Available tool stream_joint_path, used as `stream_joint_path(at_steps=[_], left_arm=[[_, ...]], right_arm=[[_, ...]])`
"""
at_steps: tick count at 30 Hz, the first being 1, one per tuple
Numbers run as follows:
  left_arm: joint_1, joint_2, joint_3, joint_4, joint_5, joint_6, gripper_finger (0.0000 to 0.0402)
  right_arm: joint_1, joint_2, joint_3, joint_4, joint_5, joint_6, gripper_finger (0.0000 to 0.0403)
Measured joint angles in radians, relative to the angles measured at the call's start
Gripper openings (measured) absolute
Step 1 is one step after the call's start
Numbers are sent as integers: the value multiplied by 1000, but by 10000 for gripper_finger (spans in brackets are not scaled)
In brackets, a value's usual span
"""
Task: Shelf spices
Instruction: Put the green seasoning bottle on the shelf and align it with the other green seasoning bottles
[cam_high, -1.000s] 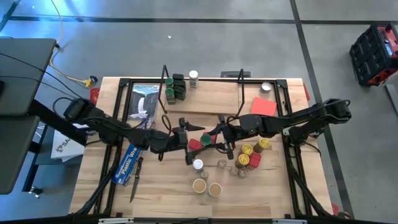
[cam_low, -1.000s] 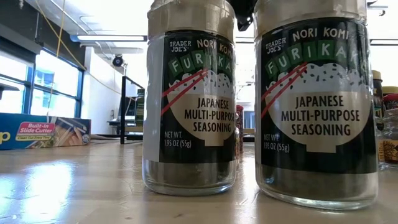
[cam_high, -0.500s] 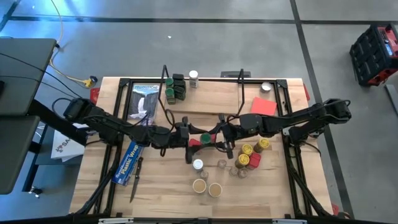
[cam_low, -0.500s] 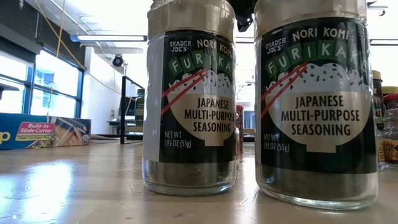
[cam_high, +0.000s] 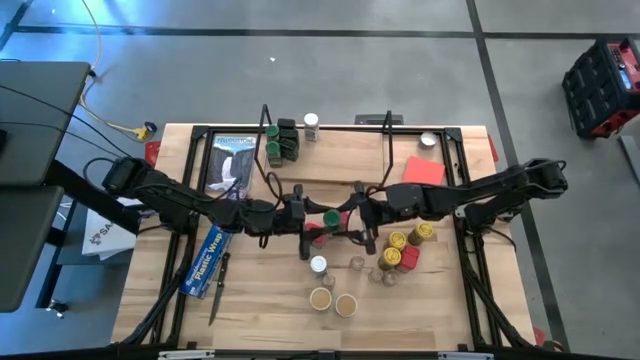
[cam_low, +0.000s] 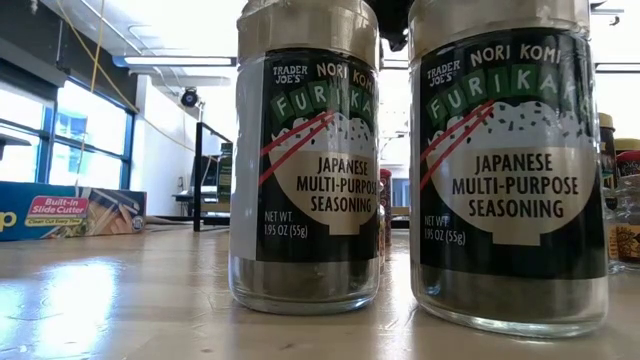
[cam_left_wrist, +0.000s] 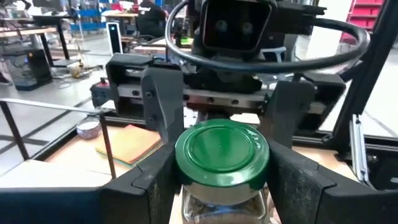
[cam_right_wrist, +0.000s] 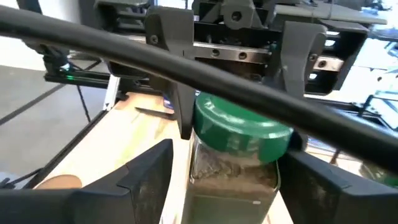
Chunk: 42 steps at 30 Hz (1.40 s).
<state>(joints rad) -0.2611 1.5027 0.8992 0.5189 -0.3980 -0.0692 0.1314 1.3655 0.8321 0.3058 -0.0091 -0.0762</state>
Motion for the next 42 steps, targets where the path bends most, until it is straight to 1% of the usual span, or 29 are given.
stream_joint_path(at_steps=[5,10,13,15,18,22,25,29,33,36,39,42], left_arm=[[6,-15,46,-101,-7,2,198],[6,-20,118,-234,-69,45,198],[24,-28,184,-365,-90,61,198],[61,-41,240,-478,-54,45,198],[150,-63,320,-622,27,44,198],[300,-80,434,-789,105,93,198],[420,-78,506,-883,119,163,198],[570,-76,538,-923,150,292,198],[743,-74,541,-941,265,341,198],[861,-64,542,-966,330,407,198],[932,-39,542,-982,365,498,198],[970,-2,542,-977,395,564,198]], right_arm=[[-1,-57,1,-76,54,-3,260],[-3,-97,1,-168,117,-3,260],[-3,-121,0,-239,154,-3,261],[-2,-143,0,-281,182,-3,261],[0,-176,0,-340,209,3,261],[0,-212,0,-373,211,15,261],[0,-220,0,-372,210,15,261],[0,-221,0,-378,210,15,261],[0,-221,0,-388,210,15,261],[0,-221,-1,-396,210,16,261],[0,-221,-1,-395,210,16,261],[-6,-221,-1,-392,210,13,261]])
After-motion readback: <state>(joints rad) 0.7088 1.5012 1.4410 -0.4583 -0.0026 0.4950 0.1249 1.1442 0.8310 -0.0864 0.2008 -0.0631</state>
